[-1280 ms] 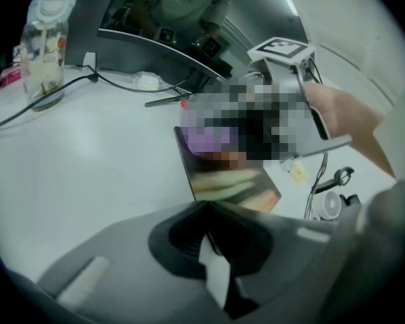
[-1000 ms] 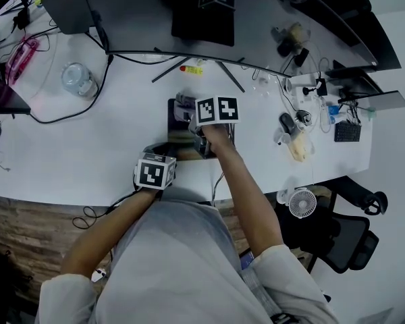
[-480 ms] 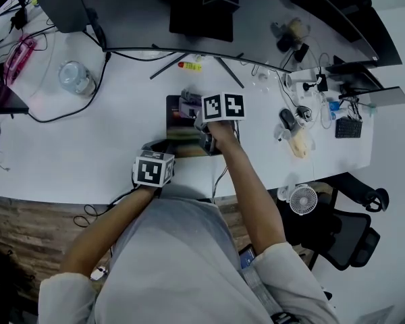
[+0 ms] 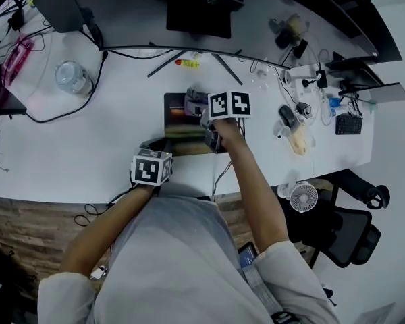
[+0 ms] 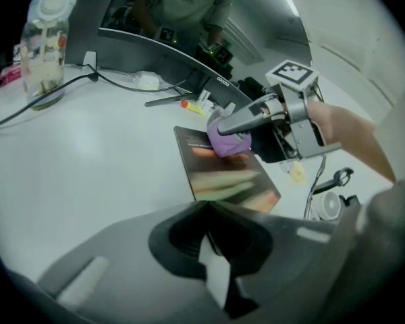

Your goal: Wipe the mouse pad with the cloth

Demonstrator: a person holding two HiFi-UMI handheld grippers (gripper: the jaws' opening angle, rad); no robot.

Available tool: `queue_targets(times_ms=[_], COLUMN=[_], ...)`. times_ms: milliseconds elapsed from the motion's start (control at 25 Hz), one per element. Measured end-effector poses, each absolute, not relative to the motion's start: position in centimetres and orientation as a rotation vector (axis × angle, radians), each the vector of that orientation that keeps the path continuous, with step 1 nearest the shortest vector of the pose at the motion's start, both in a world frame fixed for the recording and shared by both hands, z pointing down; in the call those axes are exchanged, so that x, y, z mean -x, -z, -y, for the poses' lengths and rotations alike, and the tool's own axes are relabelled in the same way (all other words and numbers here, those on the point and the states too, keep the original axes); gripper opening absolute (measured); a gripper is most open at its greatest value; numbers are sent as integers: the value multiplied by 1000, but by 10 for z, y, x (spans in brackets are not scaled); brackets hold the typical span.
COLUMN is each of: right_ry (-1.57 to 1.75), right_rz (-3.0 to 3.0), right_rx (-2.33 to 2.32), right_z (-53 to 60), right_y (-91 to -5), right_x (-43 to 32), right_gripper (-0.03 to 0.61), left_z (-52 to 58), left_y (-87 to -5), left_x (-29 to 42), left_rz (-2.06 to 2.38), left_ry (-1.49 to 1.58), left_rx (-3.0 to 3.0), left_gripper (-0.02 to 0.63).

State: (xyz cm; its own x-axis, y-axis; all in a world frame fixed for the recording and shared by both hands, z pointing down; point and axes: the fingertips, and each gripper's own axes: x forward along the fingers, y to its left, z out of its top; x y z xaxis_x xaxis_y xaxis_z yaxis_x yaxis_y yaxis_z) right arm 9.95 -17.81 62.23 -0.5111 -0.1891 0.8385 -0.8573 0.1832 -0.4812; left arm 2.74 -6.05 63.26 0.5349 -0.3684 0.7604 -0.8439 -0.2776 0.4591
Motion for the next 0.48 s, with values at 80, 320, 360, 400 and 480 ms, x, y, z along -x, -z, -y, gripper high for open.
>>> queue_targets(times_ms=[80,320,360,400,480], right_ry=[-1359,-1360,-1359,-1359,-1363], right_rz=[1829,1817,1814,1811,1807], right_rx=[-987,-998,-1000,-1002,-1009], right_z=[178,179,179,179,179], right_y=[-622,-623,-623,-623,-623], right_x=[-103,-116,-119,-121,-126], right_gripper=[192,193,193,193,193], left_z=[61,61,61,60,60], left_y=[-633,-633,-633,-632,-632], left_x=[-27,-27,-27,-27,-26], left_rz=[996,997,997,997,996], left_ry=[-660,-659,-659,-660,-660], left_rx=[-1866,-1867,-1867,-1867,-1865], left_gripper=[0,0,0,0,0])
